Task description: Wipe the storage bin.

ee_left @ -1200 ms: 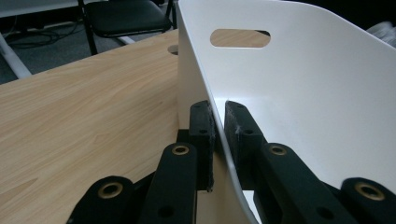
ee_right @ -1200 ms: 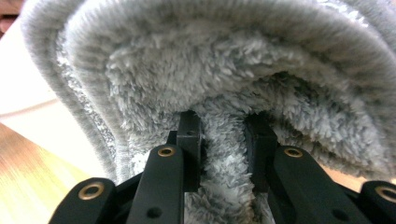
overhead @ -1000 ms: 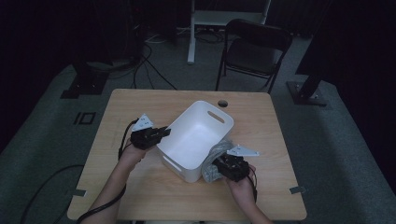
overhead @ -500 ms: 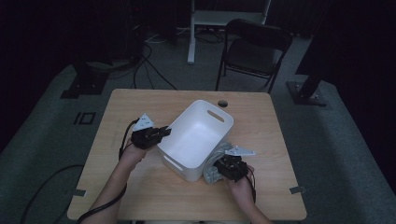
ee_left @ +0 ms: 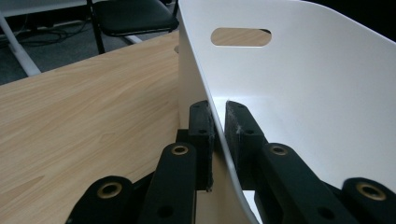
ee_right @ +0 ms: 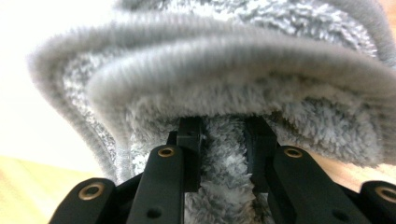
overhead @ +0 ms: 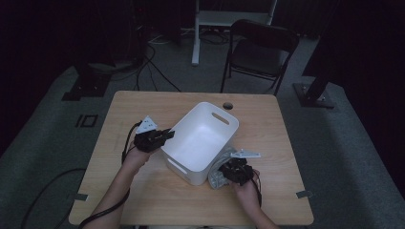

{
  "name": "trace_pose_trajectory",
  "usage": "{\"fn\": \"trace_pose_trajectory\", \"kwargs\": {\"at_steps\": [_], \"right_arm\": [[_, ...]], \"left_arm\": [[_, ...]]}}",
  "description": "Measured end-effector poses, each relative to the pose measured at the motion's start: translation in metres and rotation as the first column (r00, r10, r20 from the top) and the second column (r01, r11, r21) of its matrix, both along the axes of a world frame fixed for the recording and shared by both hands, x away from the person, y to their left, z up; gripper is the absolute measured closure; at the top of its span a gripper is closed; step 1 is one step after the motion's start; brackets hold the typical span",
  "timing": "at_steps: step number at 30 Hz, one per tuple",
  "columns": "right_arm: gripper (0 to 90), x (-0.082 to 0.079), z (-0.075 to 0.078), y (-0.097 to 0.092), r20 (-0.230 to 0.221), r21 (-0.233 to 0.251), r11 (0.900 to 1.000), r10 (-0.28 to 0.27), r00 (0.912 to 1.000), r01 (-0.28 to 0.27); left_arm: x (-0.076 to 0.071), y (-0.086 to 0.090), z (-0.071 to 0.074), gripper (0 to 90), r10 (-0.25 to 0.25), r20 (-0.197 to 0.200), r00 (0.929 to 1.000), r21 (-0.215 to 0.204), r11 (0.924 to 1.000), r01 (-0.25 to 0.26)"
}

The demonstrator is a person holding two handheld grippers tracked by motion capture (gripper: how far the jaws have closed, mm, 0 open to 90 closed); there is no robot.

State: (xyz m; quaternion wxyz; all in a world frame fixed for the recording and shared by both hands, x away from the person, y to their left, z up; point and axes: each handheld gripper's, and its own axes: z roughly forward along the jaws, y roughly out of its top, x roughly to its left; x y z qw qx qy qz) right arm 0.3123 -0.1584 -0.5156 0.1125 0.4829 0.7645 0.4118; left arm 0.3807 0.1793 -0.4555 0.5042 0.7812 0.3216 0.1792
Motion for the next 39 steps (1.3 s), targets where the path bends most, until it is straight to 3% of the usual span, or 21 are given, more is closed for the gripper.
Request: {"fn": "trace_pose_trajectory", "kwargs": {"at_steps": [3, 4, 5, 7, 8, 10, 13, 23, 28, 39], "right_arm": [[72.9, -0.011, 0.022, -0.003, 0.071, 0.024, 0.9995, 0.019, 0.9973, -0.021], [72.9, -0.011, 0.022, -0.003, 0.071, 0.024, 0.9995, 0.019, 0.9973, -0.021], [72.9, -0.02, 0.038, -0.006, 0.12, 0.059, 0.9977, 0.025, 0.9925, -0.032], [72.9, -0.028, 0.049, -0.006, 0.155, 0.085, 0.9952, 0.036, 0.9872, -0.049], [72.9, -0.028, 0.049, -0.006, 0.155, 0.085, 0.9952, 0.036, 0.9872, -0.049], [72.9, -0.039, 0.059, 0.0, 0.194, 0.102, 0.9912, 0.063, 0.979, -0.084], [72.9, -0.042, 0.058, 0.008, 0.209, 0.071, 0.9928, 0.079, 0.9747, -0.096], [72.9, -0.026, 0.03, 0.011, 0.129, 0.042, 0.9973, 0.054, 0.9901, -0.06], [72.9, -0.023, 0.025, 0.011, 0.119, 0.026, 0.9985, 0.045, 0.9919, -0.048], [72.9, -0.003, 0.001, 0.007, 0.034, -0.011, 0.9998, 0.016, 0.9993, -0.016]], "left_arm": [[0.0, 0.0, -0.001, 80.5, 0.005, -0.002, 1.0, -0.013, 0.9999, -0.005], [0.0, 0.0, -0.001, 80.6, 0.005, -0.002, 1.0, -0.013, 0.9999, -0.005], [0.0, -0.001, -0.001, 80.7, 0.005, -0.001, 1.0, -0.01, 0.9999, -0.005], [0.0, -0.001, -0.001, 80.7, 0.007, 0.0, 1.0, -0.011, 0.9999, -0.007], [0.0, -0.001, -0.001, 80.8, 0.007, 0.0, 1.0, -0.011, 0.9999, -0.007], [0.0, -0.001, -0.001, 80.8, 0.007, 0.001, 1.0, -0.009, 0.9999, -0.007], [0.0, -0.001, -0.001, 81.1, -0.002, -0.003, 1.0, -0.008, 1.0, 0.002], [0.0, -0.003, 0.0, 80.9, -0.001, 0.0, 1.0, -0.002, 1.0, 0.001], [0.001, -0.004, -0.001, 80.9, 0.01, -0.002, 0.9999, -0.009, 0.9999, -0.01], [0.001, -0.006, 0.0, 80.6, 0.032, 0.011, 0.9994, 0.007, 0.9995, -0.032]]}}
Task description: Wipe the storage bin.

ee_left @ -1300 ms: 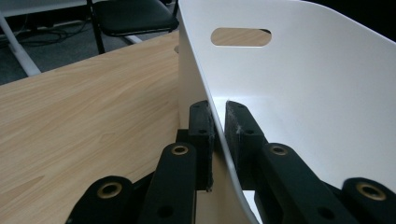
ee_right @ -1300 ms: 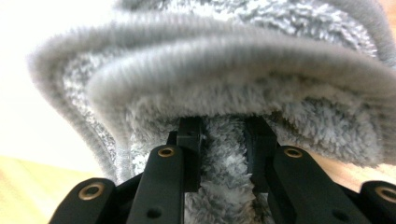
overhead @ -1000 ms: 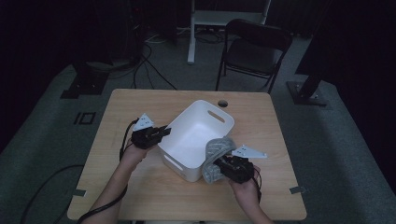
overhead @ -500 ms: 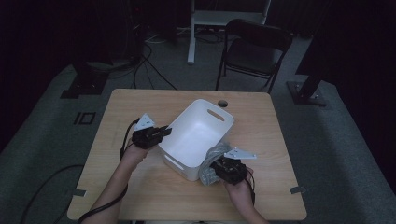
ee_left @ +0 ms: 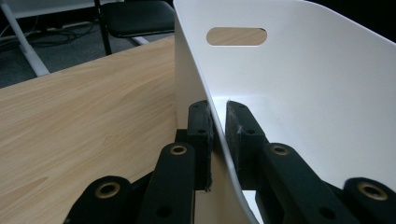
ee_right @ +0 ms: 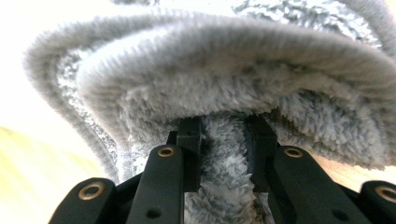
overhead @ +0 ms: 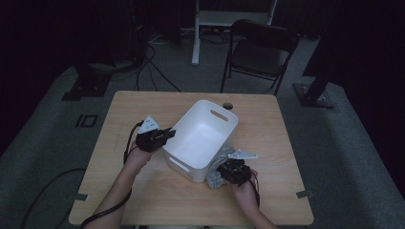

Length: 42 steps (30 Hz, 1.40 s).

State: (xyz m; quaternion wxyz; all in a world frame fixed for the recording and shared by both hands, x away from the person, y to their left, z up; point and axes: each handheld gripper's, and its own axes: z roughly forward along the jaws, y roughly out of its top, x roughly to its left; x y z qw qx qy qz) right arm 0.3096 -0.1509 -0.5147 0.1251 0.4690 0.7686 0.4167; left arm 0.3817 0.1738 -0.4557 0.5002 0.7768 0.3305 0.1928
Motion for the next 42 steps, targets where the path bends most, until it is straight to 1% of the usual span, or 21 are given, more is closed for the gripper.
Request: {"fn": "trace_pose_trajectory", "kwargs": {"at_steps": [3, 4, 6, 9, 10, 11, 12, 13, 14, 17, 20, 23, 24, 26, 28, 29, 30, 33, 37, 40, 42], "right_arm": [[72.8, 0.007, -0.011, 0.0, -0.027, -0.024, 0.9997, -0.008, 0.9996, 0.007], [72.9, 0.01, -0.016, -0.001, -0.044, -0.024, 0.9997, -0.011, 0.999, 0.01], [72.9, 0.013, -0.019, -0.002, -0.06, -0.012, 0.9999, -0.013, 0.9981, 0.012], [72.8, 0.012, -0.016, -0.001, -0.063, -0.026, 0.9996, -0.011, 0.998, 0.009], [72.8, 0.01, -0.012, -0.003, -0.07, -0.002, 1.0, -0.002, 0.9976, 0.002], [72.8, 0.01, -0.012, -0.003, -0.07, -0.002, 1.0, -0.002, 0.9976, 0.002], [72.8, 0.006, -0.004, -0.006, -0.059, 0.022, 0.9997, 0.006, 0.9982, -0.004], [72.8, 0.006, -0.004, -0.006, -0.059, 0.022, 0.9997, 0.006, 0.9982, -0.004], [72.8, -0.001, 0.008, -0.009, -0.031, 0.057, 0.9983, 0.015, 0.9994, -0.013], [72.8, -0.014, 0.03, -0.01, 0.037, 0.088, 0.9954, 0.034, 0.9988, -0.037], [72.8, -0.031, 0.05, -0.01, 0.095, 0.128, 0.989, 0.062, 0.9935, -0.074], [72.8, -0.043, 0.061, -0.006, 0.125, 0.15, 0.9822, 0.095, 0.9876, -0.113], [72.8, -0.046, 0.062, -0.004, 0.125, 0.159, 0.9795, 0.105, 0.9866, -0.124], [72.4, -0.05, 0.062, 0.002, 0.133, 0.149, 0.9781, 0.126, 0.9831, -0.145], [71.1, -0.05, 0.058, 0.01, 0.125, 0.116, 0.9799, 0.147, 0.9811, -0.162], [71.1, -0.05, 0.058, 0.01, 0.125, 0.116, 0.9799, 0.147, 0.9811, -0.162], [70.9, -0.049, 0.051, 0.017, 0.116, 0.111, 0.9816, 0.143, 0.983, -0.155], [70.4, -0.047, 0.046, 0.018, 0.114, 0.095, 0.9834, 0.144, 0.9831, -0.155], [70.4, -0.044, 0.039, 0.019, 0.087, 0.081, 0.9857, 0.141, 0.9863, -0.148], [70.4, -0.041, 0.034, 0.019, 0.067, 0.071, 0.9865, 0.143, 0.9874, -0.148], [70.3, -0.039, 0.03, 0.02, 0.055, 0.064, 0.9874, 0.141, 0.9885, -0.145]], "left_arm": [[0.001, 0.0, 0.0, 80.5, 0.003, -0.001, 1.0, -0.004, 1.0, -0.003], [0.001, 0.0, 0.0, 80.4, 0.004, -0.001, 1.0, -0.004, 1.0, -0.004], [0.001, 0.001, 0.0, 80.1, 0.007, -0.003, 1.0, -0.008, 0.9999, -0.007], [0.001, 0.001, -0.001, 80.1, 0.016, -0.009, 0.9998, -0.017, 0.9997, -0.016], [0.001, 0.001, -0.001, 80.1, 0.015, -0.005, 0.9999, -0.013, 0.9998, -0.015], [0.001, 0.001, -0.001, 80.2, 0.015, -0.005, 0.9999, -0.013, 0.9998, -0.015], [0.001, 0.001, -0.001, 80.3, 0.021, -0.005, 0.9998, -0.015, 0.9997, -0.021], [0.001, 0.001, -0.001, 80.2, 0.021, -0.005, 0.9998, -0.015, 0.9997, -0.021], [0.001, 0.001, -0.001, 80.3, 0.024, -0.003, 0.9997, -0.017, 0.9996, -0.024], [0.001, 0.0, -0.001, 80.3, 0.029, -0.002, 0.9996, -0.016, 0.9994, -0.029], [0.001, 0.0, -0.001, 80.3, 0.03, -0.003, 0.9996, -0.018, 0.9994, -0.03], [0.001, 0.0, -0.001, 80.4, 0.03, -0.003, 0.9995, -0.017, 0.9994, -0.031], [0.001, 0.0, -0.001, 80.4, 0.03, -0.003, 0.9995, -0.016, 0.9994, -0.03], [0.001, 0.0, -0.001, 80.5, 0.029, -0.005, 0.9996, -0.017, 0.9994, -0.029], [0.0, 0.0, -0.001, 80.6, 0.029, -0.006, 0.9996, -0.017, 0.9994, -0.029], [0.0, 0.0, -0.001, 80.7, 0.029, -0.006, 0.9996, -0.017, 0.9994, -0.029], [0.001, 0.0, -0.001, 80.7, 0.024, -0.012, 0.9997, -0.018, 0.9995, -0.024], [0.0, 0.0, 0.0, 80.6, 0.015, -0.008, 0.9999, -0.013, 0.9998, -0.015], [0.0, 0.0, 0.0, 80.7, 0.01, -0.006, 0.9999, -0.004, 0.9999, -0.01], [0.001, 0.001, 0.0, 80.8, 0.007, -0.009, 0.9999, -0.009, 0.9999, -0.007], [0.002, 0.002, -0.001, 80.6, 0.007, -0.024, 0.9997, -0.03, 0.9995, -0.008]]}}
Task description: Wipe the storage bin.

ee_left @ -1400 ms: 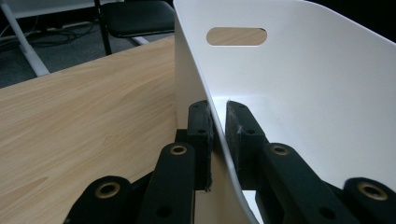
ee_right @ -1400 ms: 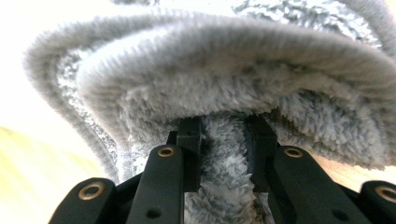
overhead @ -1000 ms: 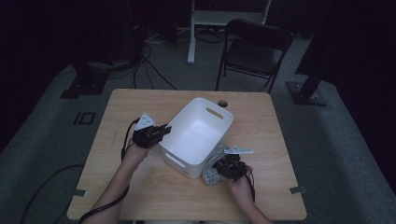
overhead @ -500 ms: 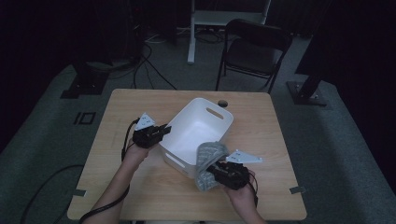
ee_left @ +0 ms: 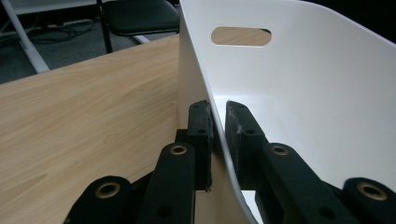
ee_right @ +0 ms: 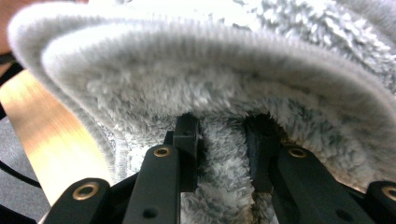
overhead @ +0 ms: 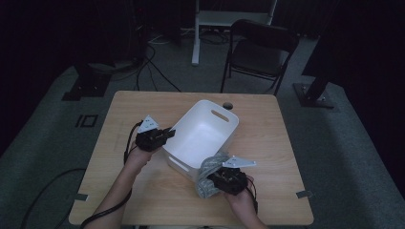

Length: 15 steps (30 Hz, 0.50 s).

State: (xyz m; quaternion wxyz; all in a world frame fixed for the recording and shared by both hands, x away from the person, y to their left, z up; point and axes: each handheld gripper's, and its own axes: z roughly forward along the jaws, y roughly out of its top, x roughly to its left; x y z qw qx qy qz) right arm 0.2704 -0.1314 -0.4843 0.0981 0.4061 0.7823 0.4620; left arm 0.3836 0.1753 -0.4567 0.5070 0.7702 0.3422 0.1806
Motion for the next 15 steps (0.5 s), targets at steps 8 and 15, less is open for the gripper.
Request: {"fn": "trace_pose_trajectory", "kwargs": {"at_steps": [8, 15], "right_arm": [[70.3, 0.007, -0.018, 0.001, -0.038, -0.036, 0.9992, -0.017, 0.9991, 0.015], [70.4, 0.022, -0.035, -0.005, -0.116, -0.052, 0.9982, -0.034, 0.9927, 0.028]], "left_arm": [[0.0, 0.0, 0.0, 80.6, -0.003, 0.001, 1.0, 0.002, 1.0, 0.003], [0.0, 0.0, 0.0, 80.6, -0.004, 0.001, 1.0, 0.002, 1.0, 0.004]]}}
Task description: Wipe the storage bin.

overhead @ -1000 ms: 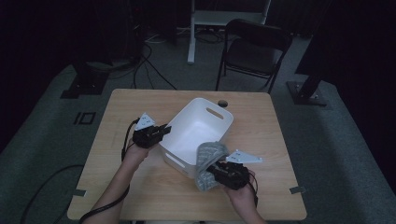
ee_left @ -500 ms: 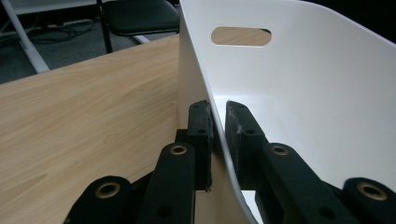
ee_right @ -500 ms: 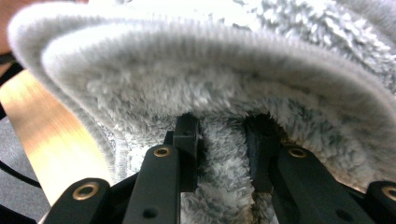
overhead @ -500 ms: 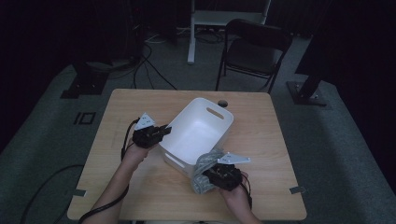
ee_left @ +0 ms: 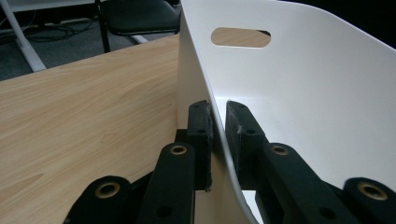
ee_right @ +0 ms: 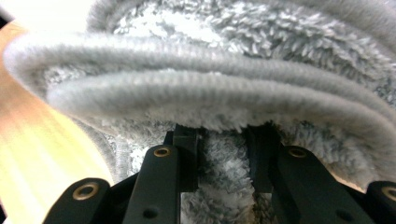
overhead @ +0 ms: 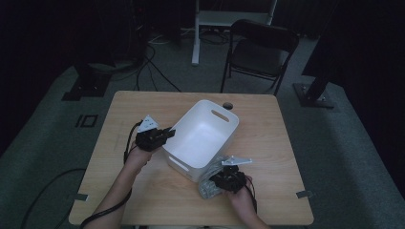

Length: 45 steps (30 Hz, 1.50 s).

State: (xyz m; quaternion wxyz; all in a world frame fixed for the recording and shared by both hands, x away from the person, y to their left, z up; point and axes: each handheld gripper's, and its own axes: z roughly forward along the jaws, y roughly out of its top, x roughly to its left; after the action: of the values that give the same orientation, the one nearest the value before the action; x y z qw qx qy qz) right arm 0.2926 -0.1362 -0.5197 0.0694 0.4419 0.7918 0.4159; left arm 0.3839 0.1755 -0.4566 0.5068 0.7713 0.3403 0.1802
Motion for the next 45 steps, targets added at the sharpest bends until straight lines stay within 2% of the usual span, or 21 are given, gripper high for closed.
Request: {"fn": "trace_pose_trajectory", "kwargs": {"at_steps": [5, 12, 16, 17, 20, 21, 22, 23, 25, 28, 30, 31, 33, 39, 42, 45], "right_arm": [[70.7, 0.011, -0.012, -0.005, -0.054, 0.0, 0.9999, -0.011, 0.9985, 0.011], [71.2, 0.012, -0.007, -0.004, -0.057, -0.02, 0.9998, -0.01, 0.9984, 0.009], [71.3, 0.012, 0.005, -0.01, -0.029, 0.009, 0.9995, -0.031, 0.9991, 0.031], [71.3, 0.011, 0.015, -0.014, -0.008, 0.043, 0.9983, -0.04, 0.9992, 0.04], [71.3, 0.006, 0.03, -0.018, 0.029, 0.099, 0.9944, -0.042, 0.9987, 0.039], [71.3, 0.004, 0.036, -0.02, 0.055, 0.114, 0.9929, -0.039, 0.9977, 0.033], [71.3, 0.004, 0.036, -0.02, 0.055, 0.114, 0.9929, -0.039, 0.9977, 0.033], [71.3, 0.0, 0.047, -0.021, 0.105, 0.133, 0.9905, -0.049, 0.9933, 0.034], [71.3, -0.002, 0.055, -0.021, 0.145, 0.125, 0.9914, -0.058, 0.9877, 0.039], [71.3, 0.001, 0.054, -0.02, 0.161, 0.11, 0.993, -0.06, 0.9851, 0.043], [71.3, 0.004, 0.048, -0.018, 0.171, 0.07, 0.9954, -0.076, 0.9823, 0.065], [71.3, 0.005, 0.045, -0.019, 0.165, 0.062, 0.9953, -0.083, 0.9828, 0.074], [71.3, 0.008, 0.04, -0.02, 0.144, 0.058, 0.9948, -0.091, 0.9854, 0.083], [71.5, 0.015, 0.03, -0.021, 0.127, 0.028, 0.9943, -0.105, 0.9864, 0.102], [71.6, 0.019, 0.025, -0.022, 0.109, 0.028, 0.9934, -0.114, 0.9875, 0.111], [71.6, 0.026, 0.013, -0.024, 0.071, 0.002, 0.9921, -0.125, 0.9896, 0.125]], "left_arm": [[0.001, 0.0, 0.0, 80.4, -0.001, 0.001, 1.0, 0.0, 1.0, 0.001], [0.0, 0.0, 0.0, 80.4, -0.004, 0.003, 1.0, 0.006, 1.0, 0.004], [0.001, 0.0, 0.0, 80.4, -0.005, 0.0, 1.0, 0.004, 1.0, 0.005], [0.001, 0.0, 0.0, 80.4, -0.003, -0.002, 1.0, 0.001, 1.0, 0.003], [0.002, 0.0, 0.0, 80.4, -0.004, -0.004, 1.0, -0.002, 1.0, 0.004], [0.002, 0.0, 0.0, 80.4, -0.006, -0.003, 1.0, -0.001, 1.0, 0.006], [0.002, 0.0, 0.0, 80.4, -0.006, -0.003, 1.0, -0.001, 1.0, 0.006], [0.002, 0.0, 0.0, 80.5, -0.008, -0.001, 1.0, 0.0, 1.0, 0.008], [0.001, 0.0, 0.0, 80.5, -0.015, -0.001, 0.9999, 0.009, 0.9999, 0.015], [0.001, -0.001, 0.0, 80.4, -0.016, -0.001, 0.9999, 0.005, 0.9999, 0.016], [0.001, -0.001, 0.0, 80.3, -0.018, 0.001, 0.9998, 0.006, 0.9998, 0.018], [0.0, -0.002, 0.001, 80.2, -0.019, 0.008, 0.9998, 0.02, 0.9996, 0.019], [0.0, -0.002, 0.001, 80.2, -0.018, 0.007, 0.9998, 0.018, 0.9997, 0.018], [0.0, -0.003, 0.001, 80.2, -0.015, 0.011, 0.9998, 0.022, 0.9997, 0.015], [0.0, -0.003, 0.001, 80.2, -0.014, 0.011, 0.9998, 0.021, 0.9997, 0.014], [0.0, -0.003, 0.001, 80.1, -0.014, 0.012, 0.9998, 0.022, 0.9997, 0.014]]}}
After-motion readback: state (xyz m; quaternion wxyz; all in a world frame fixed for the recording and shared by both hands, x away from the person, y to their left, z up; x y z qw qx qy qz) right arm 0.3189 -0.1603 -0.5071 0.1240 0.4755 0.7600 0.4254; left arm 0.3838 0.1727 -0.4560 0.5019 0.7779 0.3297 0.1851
